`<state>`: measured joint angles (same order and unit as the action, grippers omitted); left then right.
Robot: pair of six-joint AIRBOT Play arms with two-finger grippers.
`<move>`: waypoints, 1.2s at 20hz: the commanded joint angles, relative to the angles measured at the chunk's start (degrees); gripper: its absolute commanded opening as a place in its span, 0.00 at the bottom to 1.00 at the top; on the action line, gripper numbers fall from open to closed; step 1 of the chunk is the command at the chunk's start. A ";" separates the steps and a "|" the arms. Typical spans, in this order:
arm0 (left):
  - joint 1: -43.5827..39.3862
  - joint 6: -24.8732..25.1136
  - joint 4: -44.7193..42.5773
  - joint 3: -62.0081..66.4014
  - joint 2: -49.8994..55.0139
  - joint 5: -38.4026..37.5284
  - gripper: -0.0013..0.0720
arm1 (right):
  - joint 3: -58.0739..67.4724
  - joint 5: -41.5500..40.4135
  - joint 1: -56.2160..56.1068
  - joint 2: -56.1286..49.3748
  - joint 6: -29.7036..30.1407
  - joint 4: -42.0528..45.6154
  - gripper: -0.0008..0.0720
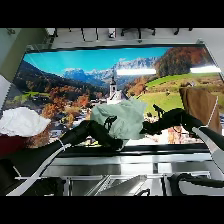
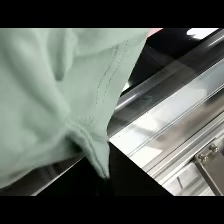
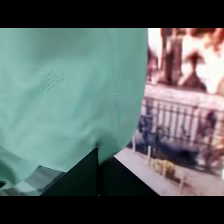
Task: Fold the shirts.
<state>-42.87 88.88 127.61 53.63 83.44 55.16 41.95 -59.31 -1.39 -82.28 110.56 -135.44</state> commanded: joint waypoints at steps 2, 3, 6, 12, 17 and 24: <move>6.54 -4.63 -15.89 7.45 -7.72 6.27 0.03 | 11.93 -8.46 2.80 7.78 0.24 -5.70 0.04; 9.11 -6.25 -22.08 11.93 -10.95 10.86 0.03 | 17.55 -10.38 4.98 10.84 -0.37 -8.04 0.04; 18.78 -8.41 -41.13 35.08 -20.57 23.69 0.03 | 42.27 -10.97 13.38 19.71 -2.12 -12.57 0.04; 30.53 -4.83 -41.44 80.48 -25.64 21.27 0.03 | 83.82 -7.76 18.05 23.23 -4.09 -12.26 0.04; 27.39 -3.32 -37.55 63.39 -37.51 -0.48 0.03 | 81.64 -1.75 18.08 29.11 -0.35 -12.09 0.04; 25.42 2.67 -37.99 53.13 -22.88 -0.42 0.03 | 56.43 -5.29 10.95 25.27 1.88 -10.40 0.04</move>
<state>-18.35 88.84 89.49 108.81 53.04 54.98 108.97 -63.57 13.50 -55.24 110.69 -147.00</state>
